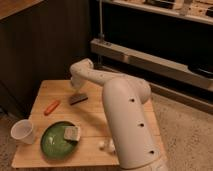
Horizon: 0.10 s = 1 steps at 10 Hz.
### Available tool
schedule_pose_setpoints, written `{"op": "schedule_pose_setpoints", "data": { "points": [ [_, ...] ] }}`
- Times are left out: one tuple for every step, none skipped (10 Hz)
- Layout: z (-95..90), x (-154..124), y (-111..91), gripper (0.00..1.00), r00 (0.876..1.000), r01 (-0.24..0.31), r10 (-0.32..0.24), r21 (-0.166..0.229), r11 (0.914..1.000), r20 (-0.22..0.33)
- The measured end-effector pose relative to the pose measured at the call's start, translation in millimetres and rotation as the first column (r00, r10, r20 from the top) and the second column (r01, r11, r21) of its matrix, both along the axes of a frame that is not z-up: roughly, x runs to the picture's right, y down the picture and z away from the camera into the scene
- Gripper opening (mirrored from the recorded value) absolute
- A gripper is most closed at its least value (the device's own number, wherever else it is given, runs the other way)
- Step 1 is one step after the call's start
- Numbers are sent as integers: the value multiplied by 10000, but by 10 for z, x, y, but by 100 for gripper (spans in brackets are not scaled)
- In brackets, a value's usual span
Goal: Push the eraser across the table
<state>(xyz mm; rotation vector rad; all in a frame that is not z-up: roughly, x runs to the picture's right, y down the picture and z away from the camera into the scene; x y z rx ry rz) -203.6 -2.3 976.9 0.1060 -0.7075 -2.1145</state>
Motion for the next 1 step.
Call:
{"op": "schedule_pose_setpoints", "data": {
  "points": [
    [-5,-7,-12,6,10000,32,-32,-60,10000,-38]
  ]
}}
